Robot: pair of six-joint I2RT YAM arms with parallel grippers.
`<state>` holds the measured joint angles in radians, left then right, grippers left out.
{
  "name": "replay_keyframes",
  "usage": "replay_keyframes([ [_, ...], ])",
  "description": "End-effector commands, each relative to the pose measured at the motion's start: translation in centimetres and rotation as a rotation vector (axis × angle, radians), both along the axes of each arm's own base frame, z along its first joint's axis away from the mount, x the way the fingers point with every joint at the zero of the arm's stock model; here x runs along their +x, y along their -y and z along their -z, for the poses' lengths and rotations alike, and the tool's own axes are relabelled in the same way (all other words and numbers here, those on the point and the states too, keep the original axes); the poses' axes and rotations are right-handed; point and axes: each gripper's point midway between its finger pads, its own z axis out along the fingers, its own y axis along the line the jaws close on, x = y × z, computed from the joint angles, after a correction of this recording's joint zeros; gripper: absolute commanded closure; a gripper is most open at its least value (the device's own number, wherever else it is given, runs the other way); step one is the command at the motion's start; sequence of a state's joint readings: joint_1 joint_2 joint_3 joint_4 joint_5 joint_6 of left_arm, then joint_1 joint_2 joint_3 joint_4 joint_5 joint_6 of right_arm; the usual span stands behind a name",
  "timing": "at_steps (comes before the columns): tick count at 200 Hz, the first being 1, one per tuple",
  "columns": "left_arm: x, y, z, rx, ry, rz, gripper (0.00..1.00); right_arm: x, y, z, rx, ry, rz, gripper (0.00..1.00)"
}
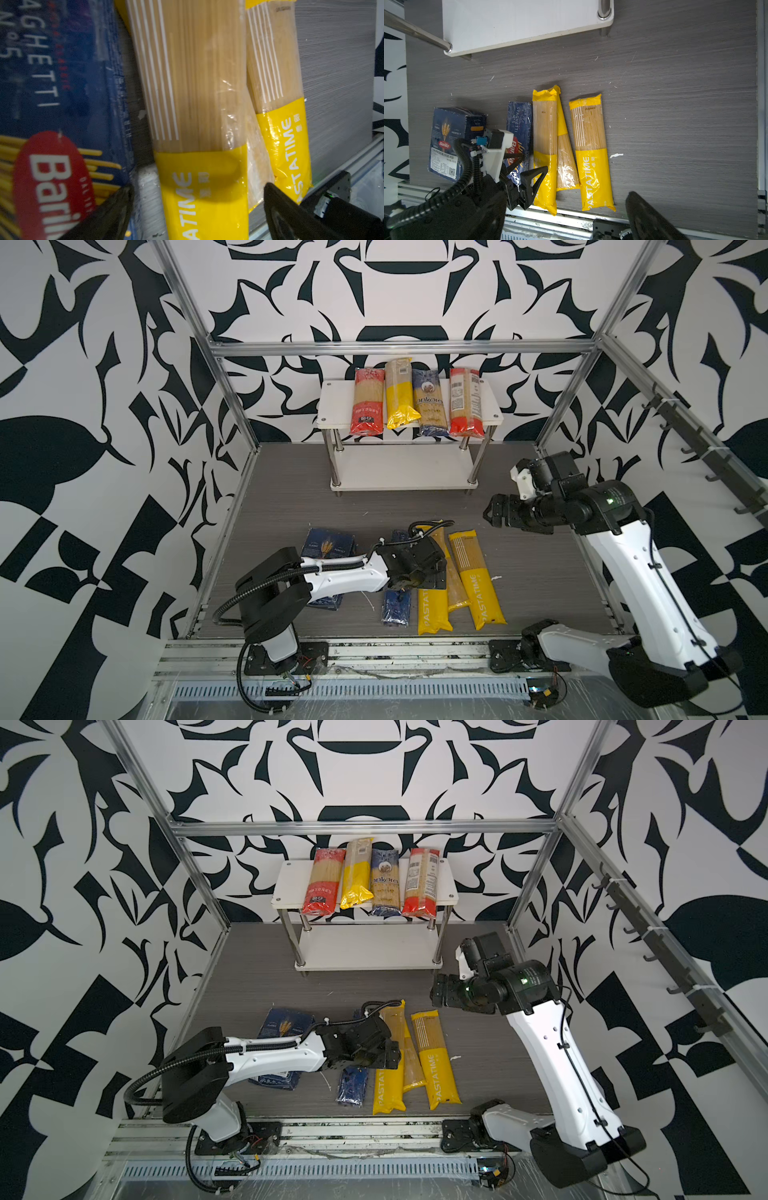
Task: Arrange pasta packages on shelves
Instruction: Pick up the pasta bag from the pasta bag.
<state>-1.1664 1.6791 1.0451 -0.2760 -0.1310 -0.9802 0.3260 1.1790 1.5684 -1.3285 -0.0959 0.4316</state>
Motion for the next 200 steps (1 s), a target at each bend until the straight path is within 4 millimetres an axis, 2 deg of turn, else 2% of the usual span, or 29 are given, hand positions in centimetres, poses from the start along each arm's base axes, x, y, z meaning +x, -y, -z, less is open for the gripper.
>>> replay_keyframes([
  [1, -0.3, 1.2, -0.3, -0.017, -0.018, -0.004, 0.01, -0.6, 0.2, 0.2, -0.006, -0.005, -0.028, 0.08],
  [44, -2.2, 1.0, 1.4, 0.046, -0.087, 0.027, 0.01, -0.3, 0.0, 0.5, 0.012, -0.006, -0.027, 0.08],
  [69, -3.5, 0.6, 3.1, 0.097, -0.157, 0.048, 0.01, -0.1, -0.1, 0.4, 0.024, -0.004, -0.024, 0.08],
  [137, -7.6, -0.1, 5.0, 0.118, -0.226, 0.085, 0.01, 0.3, -0.1, 0.7, 0.012, -0.021, -0.024, 0.08],
  [180, -8.2, 0.0, 7.6, 0.115, -0.276, 0.068, 0.00, 1.0, -0.4, 0.4, 0.008, -0.021, -0.036, 0.08],
  [200, -7.6, 0.5, 7.9, 0.095, -0.290, 0.072, 0.06, 1.2, -0.4, 0.1, 0.002, -0.020, -0.039, 0.08],
])
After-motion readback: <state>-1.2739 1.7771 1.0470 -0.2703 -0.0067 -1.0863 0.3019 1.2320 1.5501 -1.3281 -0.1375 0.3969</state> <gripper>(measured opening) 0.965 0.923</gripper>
